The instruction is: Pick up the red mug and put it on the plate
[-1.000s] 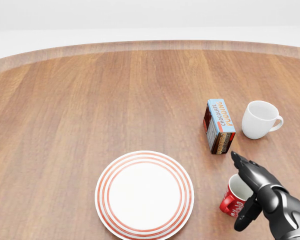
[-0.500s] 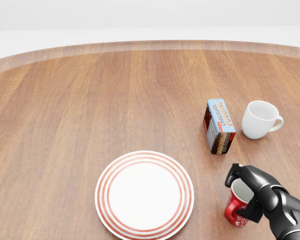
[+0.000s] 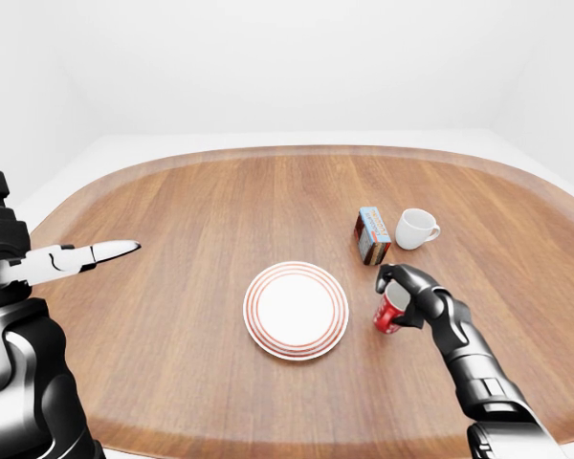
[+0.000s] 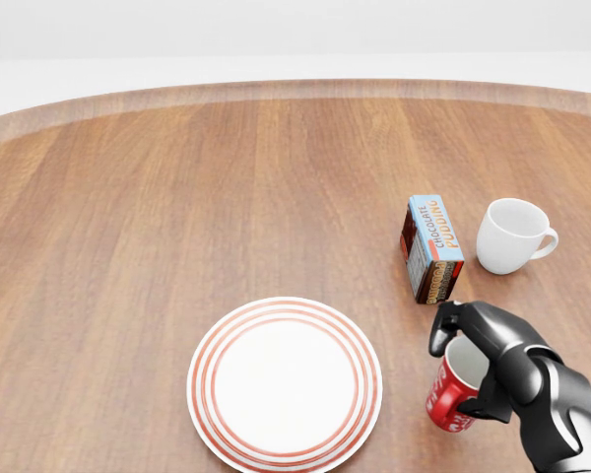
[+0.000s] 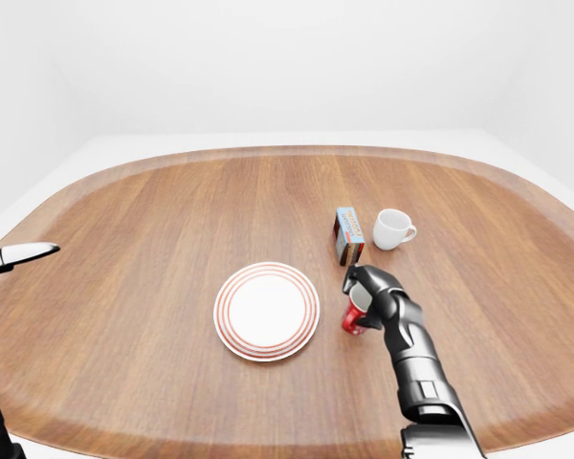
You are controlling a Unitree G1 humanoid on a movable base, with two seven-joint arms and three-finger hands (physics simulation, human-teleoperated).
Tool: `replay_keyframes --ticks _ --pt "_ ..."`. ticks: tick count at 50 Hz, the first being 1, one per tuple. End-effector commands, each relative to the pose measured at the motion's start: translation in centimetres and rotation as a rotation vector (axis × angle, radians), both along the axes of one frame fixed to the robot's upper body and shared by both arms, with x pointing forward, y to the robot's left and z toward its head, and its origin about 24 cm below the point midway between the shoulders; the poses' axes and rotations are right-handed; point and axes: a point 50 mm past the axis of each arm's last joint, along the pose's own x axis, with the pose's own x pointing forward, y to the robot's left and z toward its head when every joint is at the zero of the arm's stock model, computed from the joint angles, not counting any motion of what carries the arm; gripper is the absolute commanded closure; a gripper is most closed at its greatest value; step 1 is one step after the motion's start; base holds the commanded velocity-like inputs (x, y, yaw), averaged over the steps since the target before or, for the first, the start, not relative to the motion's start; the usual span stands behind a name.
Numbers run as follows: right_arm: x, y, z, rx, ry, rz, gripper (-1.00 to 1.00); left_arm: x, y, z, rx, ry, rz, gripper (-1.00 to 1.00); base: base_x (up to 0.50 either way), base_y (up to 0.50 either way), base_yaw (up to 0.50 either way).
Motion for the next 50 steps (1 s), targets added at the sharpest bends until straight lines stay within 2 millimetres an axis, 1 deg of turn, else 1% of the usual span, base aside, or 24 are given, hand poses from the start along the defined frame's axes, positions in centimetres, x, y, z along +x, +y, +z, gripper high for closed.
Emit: replay_keyframes --ticks 1,6,10,11,13,14,17,19,22,24,26,27,30,32,34,38,39,40,50 --pt "-0.2 2.5 3.8 0.013 -0.102 0.065 1.00 0.0 0.0 0.0 0.000 -0.001 0.000 -1.00 0.00 0.00 0.00" --pt "-0.1 4.0 5.1 0.017 -0.132 0.118 1.00 -0.1 0.0 0.0 0.001 0.001 -0.001 -1.00 0.00 0.00 0.00" --pt "0.3 4.8 5.4 0.008 -0.133 0.143 1.00 -0.1 0.0 0.0 0.002 0.001 -0.001 -1.00 0.00 0.00 0.00" --pt "0.6 5.5 6.0 0.004 -0.141 0.168 1.00 -0.1 0.0 0.0 0.001 0.001 -0.001 -1.00 0.00 0.00 0.00" --pt "0.9 6.0 6.4 -0.001 -0.145 0.186 1.00 -0.1 0.0 0.0 0.000 0.000 -0.001 -1.00 0.00 0.00 0.00" --pt "1.3 6.6 6.9 -0.009 -0.153 0.207 1.00 -0.1 0.0 0.0 0.001 0.001 -0.001 -1.00 0.00 0.00 0.00" --pt "2.2 7.5 7.5 -0.020 -0.159 0.230 1.00 0.0 0.0 -0.1 0.000 0.003 -0.001 -1.00 0.00 0.00 0.00" --pt "3.1 8.5 8.1 -0.027 -0.160 0.254 1.00 0.0 0.0 -0.1 -0.002 0.002 -0.001 -1.00 0.00 0.00 0.00" --pt "4.1 9.3 8.3 -0.037 -0.153 0.264 1.00 0.0 0.1 0.0 -0.002 0.001 -0.002 -1.00 0.00 0.00 0.00" --pt "5.0 10.4 8.5 -0.044 -0.141 0.285 1.00 0.1 0.3 -0.2 -0.005 0.009 0.002 -1.00 0.00 0.00 0.00" --pt "5.4 10.8 8.6 -0.068 -0.141 0.289 1.00 0.1 0.3 -0.2 -0.007 0.013 0.004 -1.00 0.00 0.00 0.00" --pt "5.8 11.5 8.8 -0.063 -0.134 0.305 1.00 0.1 0.4 -0.4 -0.010 0.019 0.005 -1.00 0.00 0.00 0.00" --pt "6.7 12.9 9.4 -0.073 -0.132 0.331 1.00 0.1 0.6 -0.5 -0.014 0.023 0.006 -1.00 0.00 0.00 0.00" --pt "7.2 13.4 9.6 -0.071 -0.128 0.340 1.00 0.1 0.6 -0.5 -0.015 0.024 0.006 -1.00 0.00 0.00 0.00" --pt "7.9 14.0 9.6 -0.085 -0.123 0.351 1.00 0.1 0.7 -0.5 -0.016 0.026 0.008 -1.00 0.00 0.00 0.00" --pt "8.5 15.4 9.3 -0.089 -0.104 0.372 1.00 0.1 0.7 -0.6 -0.018 0.033 0.008 -1.00 0.00 0.00 0.00" --pt "8.5 15.4 9.3 -0.089 -0.104 0.373 1.00 0.1 0.7 -0.7 -0.018 0.034 0.008 -1.00 0.00 0.00 0.00" --pt "8.6 15.9 9.2 -0.089 -0.102 0.383 1.00 0.2 0.7 -0.7 -0.017 0.036 0.008 -1.00 0.00 0.00 0.00" --pt "8.3 18.2 8.0 -0.108 -0.072 0.408 1.00 0.2 0.8 -0.9 -0.020 0.048 0.008 -1.00 0.00 0.00 0.00"
